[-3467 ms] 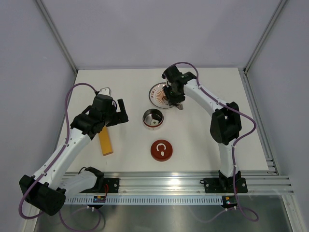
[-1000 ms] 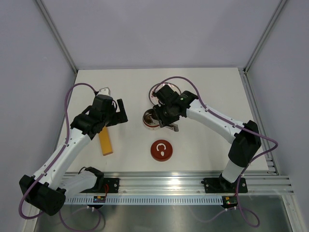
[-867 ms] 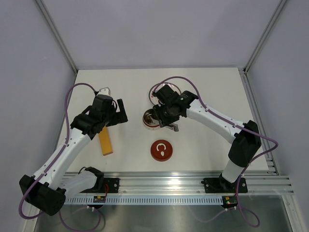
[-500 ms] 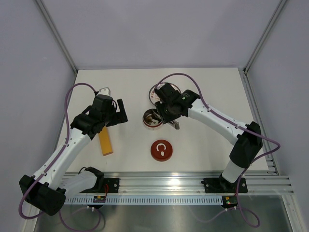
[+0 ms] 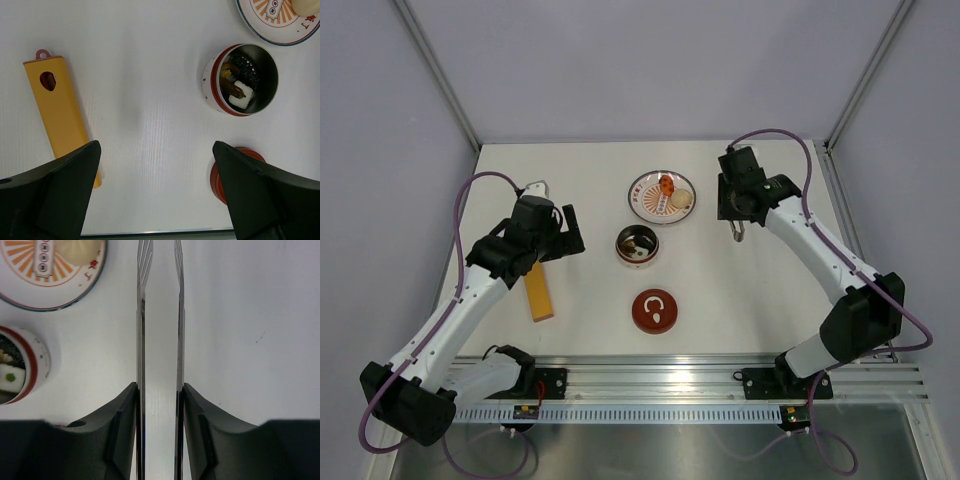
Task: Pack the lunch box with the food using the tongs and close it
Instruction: Place the clamp at the center of the board.
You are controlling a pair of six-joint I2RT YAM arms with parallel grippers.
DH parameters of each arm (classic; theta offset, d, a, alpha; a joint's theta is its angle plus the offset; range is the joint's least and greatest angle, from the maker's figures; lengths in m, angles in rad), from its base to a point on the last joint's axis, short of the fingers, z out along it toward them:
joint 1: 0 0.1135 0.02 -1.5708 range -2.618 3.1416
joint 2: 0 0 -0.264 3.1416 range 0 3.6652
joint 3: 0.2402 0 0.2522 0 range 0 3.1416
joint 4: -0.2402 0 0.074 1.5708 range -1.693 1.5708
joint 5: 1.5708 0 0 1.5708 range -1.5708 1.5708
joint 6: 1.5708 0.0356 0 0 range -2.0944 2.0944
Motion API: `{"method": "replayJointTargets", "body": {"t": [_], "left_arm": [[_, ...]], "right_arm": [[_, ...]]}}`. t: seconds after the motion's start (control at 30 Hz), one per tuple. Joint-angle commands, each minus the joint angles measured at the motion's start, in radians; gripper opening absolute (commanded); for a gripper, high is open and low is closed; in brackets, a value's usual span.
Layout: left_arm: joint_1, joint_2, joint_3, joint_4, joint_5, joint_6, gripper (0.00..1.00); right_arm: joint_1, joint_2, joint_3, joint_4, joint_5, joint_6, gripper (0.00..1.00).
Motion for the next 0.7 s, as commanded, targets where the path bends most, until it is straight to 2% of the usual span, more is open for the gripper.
{"method": "replayJointTargets", "body": {"t": [0.0, 0.13, 0.33, 0.4, 0.43, 0.47, 0.5, 0.67], "left_arm": [[0.006, -0.008, 0.021, 0.015, -0.011, 0.010, 0.99], [0.004, -0.008, 0.019, 0.018, -0.006, 0.010, 0.99], [0.004, -0.022, 0.021, 0.006, -0.022, 0.016, 0.99], [0.006, -0.030, 0.019, -0.005, -0.032, 0.020, 0.99], [0.006, -0.030, 0.019, -0.007, -0.034, 0.021, 0.99], [0.006, -0.031, 0.019, -0.014, -0.037, 0.021, 0.99], [0.006, -0.030, 0.019, -0.017, -0.042, 0.020, 0.99], [0.004, -0.030, 0.018, -0.031, -0.065, 0.020, 0.99]], "right_arm": [[-0.065, -0.028, -0.066, 0.106, 0.060, 0.025, 0.46], [-0.180, -0.010, -0.158, 0.213, 0.073, 0.048, 0.47], [-0.268, 0.075, -0.207, 0.353, 0.053, 0.055, 0.48], [-0.285, 0.115, -0.208, 0.388, 0.047, 0.045, 0.62], [-0.291, 0.130, -0.205, 0.394, 0.047, 0.045, 0.73], [-0.305, 0.164, -0.199, 0.390, 0.048, 0.044, 0.91], [-0.310, 0.176, -0.181, 0.384, 0.056, 0.045, 0.97], [-0.310, 0.158, -0.173, 0.374, 0.048, 0.044, 1.00]]}}
